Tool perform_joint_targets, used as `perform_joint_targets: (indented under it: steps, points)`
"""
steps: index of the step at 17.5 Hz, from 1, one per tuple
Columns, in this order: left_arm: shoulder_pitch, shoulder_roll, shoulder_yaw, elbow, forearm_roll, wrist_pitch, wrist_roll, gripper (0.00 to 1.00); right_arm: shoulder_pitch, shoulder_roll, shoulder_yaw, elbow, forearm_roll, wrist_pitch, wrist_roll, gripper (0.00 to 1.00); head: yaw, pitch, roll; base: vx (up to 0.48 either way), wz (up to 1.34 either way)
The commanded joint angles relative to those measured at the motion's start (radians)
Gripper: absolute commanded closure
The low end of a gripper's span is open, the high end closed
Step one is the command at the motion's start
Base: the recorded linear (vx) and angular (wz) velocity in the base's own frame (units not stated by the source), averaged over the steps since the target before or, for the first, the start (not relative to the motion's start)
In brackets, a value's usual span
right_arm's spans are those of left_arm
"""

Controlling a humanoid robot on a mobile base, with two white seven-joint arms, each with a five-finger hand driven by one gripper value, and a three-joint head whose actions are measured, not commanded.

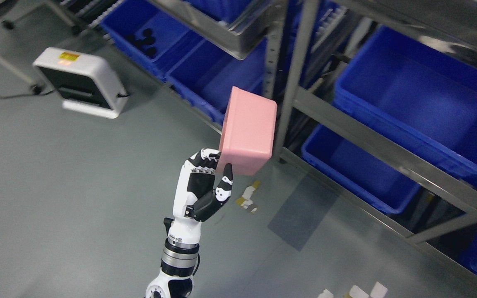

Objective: Place storage box into left shelf container
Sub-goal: 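Carry the held pink box toward the blue-bin shelving unit, then lower the pink box into the blue bin on the middle shelf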

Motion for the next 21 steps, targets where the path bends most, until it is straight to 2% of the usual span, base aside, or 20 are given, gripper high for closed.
perform_joint_targets:
  steps: [1,8,14,16,21]
  points:
    - [0.043,0.017,-0.051,0.046,-0.022,0.003,-0.022,0.98,-0.006,-0.017,-0.003,-0.017,-0.002,-0.001,0.0,0.0,0.0,0.0,0.0,0.222,-1.15]
    - [0.079,0.017,-0.063,0.058,-0.048,0.003,-0.026,0.98,-0.006,-0.017,-0.003,-0.017,-0.002,-0.001,0.0,0.0,0.0,0.0,0.0,0.24,-1.03]
    - [0.06,0.017,0.069,0.119,-0.047,0.006,-0.022,0.98,-0.006,-0.017,-0.003,-0.017,-0.002,-0.001,-0.002,0.0,0.0,0.0,0.0,0.148,-0.59]
    - [0.002,0.017,0.127,0.181,-0.044,0.016,-0.022,0.98,-0.006,-0.017,-0.003,-0.017,-0.002,-0.001,0.0,0.0,0.0,0.0,0.0,0.089,-0.34]
    - [-0.191,0.017,0.299,0.377,-0.041,0.137,-0.019,0.98,-0.006,-0.017,-0.003,-0.017,-0.002,-0.001,0.0,0.0,0.0,-0.001,0.0,0.049,-0.28]
